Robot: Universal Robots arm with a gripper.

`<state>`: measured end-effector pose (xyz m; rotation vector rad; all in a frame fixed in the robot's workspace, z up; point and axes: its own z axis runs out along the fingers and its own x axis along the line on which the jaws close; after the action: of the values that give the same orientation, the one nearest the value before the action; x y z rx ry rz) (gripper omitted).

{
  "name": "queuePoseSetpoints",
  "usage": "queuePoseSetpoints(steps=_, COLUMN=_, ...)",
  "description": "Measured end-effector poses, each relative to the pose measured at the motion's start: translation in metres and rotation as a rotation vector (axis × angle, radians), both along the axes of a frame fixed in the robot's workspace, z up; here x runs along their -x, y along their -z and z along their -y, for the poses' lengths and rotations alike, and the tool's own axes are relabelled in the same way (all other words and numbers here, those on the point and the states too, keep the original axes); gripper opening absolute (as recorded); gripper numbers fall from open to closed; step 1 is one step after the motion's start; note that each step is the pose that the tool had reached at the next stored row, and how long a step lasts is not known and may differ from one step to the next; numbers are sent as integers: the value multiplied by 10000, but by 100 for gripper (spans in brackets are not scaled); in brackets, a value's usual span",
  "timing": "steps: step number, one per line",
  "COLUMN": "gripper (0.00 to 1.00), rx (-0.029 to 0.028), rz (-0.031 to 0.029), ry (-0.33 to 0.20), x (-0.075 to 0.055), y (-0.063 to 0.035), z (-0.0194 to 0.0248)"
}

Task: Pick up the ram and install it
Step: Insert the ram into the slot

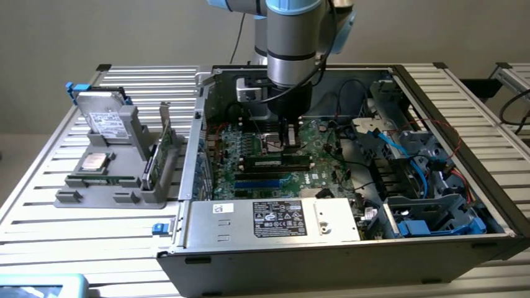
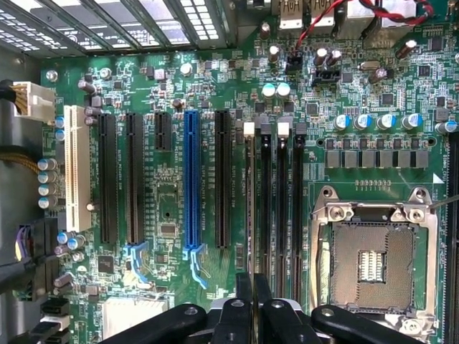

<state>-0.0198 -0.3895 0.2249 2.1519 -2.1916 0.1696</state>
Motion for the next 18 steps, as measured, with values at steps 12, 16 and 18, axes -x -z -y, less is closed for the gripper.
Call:
queuePoseSetpoints(steps=12, gripper=27, rx=3, rz=3, ry=-9, x=0, y=-3, z=-4)
queuePoseSetpoints(steps=16, gripper=27, rx=0, rz=4, ry=-11, x=-42, y=-23, z=-4)
queuePoseSetpoints(steps=18, gripper=27, rx=2, rz=-1, ry=-11, x=-84, y=-30, z=-2)
